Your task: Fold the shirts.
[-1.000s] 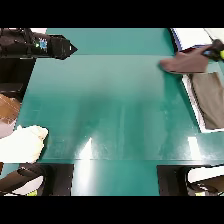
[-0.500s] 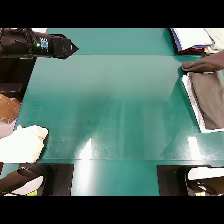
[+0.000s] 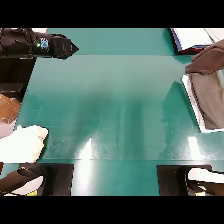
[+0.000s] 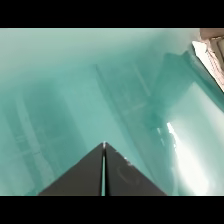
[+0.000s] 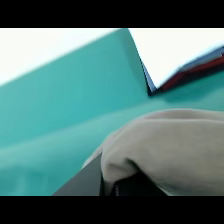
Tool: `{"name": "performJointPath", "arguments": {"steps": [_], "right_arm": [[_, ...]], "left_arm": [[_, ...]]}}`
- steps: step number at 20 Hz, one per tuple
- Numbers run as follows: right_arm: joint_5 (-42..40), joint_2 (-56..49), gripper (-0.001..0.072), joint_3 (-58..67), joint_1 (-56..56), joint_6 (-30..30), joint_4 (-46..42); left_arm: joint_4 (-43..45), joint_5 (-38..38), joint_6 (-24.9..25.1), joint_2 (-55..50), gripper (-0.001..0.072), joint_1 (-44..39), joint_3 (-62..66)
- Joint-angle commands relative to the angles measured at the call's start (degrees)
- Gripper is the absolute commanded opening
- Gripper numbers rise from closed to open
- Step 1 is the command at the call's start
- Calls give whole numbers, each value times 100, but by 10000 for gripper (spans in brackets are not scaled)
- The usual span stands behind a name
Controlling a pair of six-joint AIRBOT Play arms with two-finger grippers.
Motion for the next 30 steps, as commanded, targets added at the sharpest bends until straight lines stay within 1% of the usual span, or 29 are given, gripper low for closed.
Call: {"name": "performJointPath", "arguments": {"steps": [1,3,5,7,11,12,13,14,15,16,17,18,20,23,24,27,28,29,30], "right_arm": [[944,212,15,-4,-101,-31,-780],[1504,240,15,-7,-212,-31,-1377],[1976,260,15,-85,-350,-9,-1941],[2057,428,15,-584,-514,39,-2192],[2092,1019,17,-2052,-835,35,-2896],[2085,1172,27,-2398,-951,35,-3012],[2079,1296,155,-2686,-1084,35,-3040],[2072,1408,430,-2955,-1237,35,-3032],[2074,1491,638,-3167,-1373,39,-3025],[2031,1569,648,-3303,-1491,94,-2918],[1958,1672,642,-3375,-1563,153,-2715],[1864,1779,630,-3401,-1569,149,-2433],[1600,2024,629,-3397,-1405,149,-1733],[1187,2334,629,-3397,-634,149,-984],[1102,2393,629,-3397,-280,149,-922],[960,2439,627,-3397,994,146,-927],[887,2437,590,-3397,1390,140,-940],[767,2437,441,-3397,1792,138,-999],[645,2437,308,-3397,2146,127,-1032]], "left_arm": [[7,-133,52,-2,24,-4,0],[9,-223,57,-2,24,-4,0],[4,-280,190,-2,24,-4,0],[4,-284,197,-2,24,-4,0],[7,-282,199,-2,24,-4,0],[7,-280,201,-2,24,-4,0],[7,-280,201,-2,25,-4,0],[7,-278,201,-2,25,-4,0],[7,-280,201,-2,25,-4,0],[4,-278,199,-2,24,-4,0],[4,-280,197,-2,25,-4,0],[2,-278,197,-2,25,-4,0],[2,-278,197,-2,25,-4,0],[181,-219,197,0,25,9,4],[295,-234,197,0,25,9,4],[275,-208,195,0,25,9,4],[260,-151,192,0,25,9,4],[260,-94,195,0,25,9,4],[260,-35,195,0,25,9,4]]}}
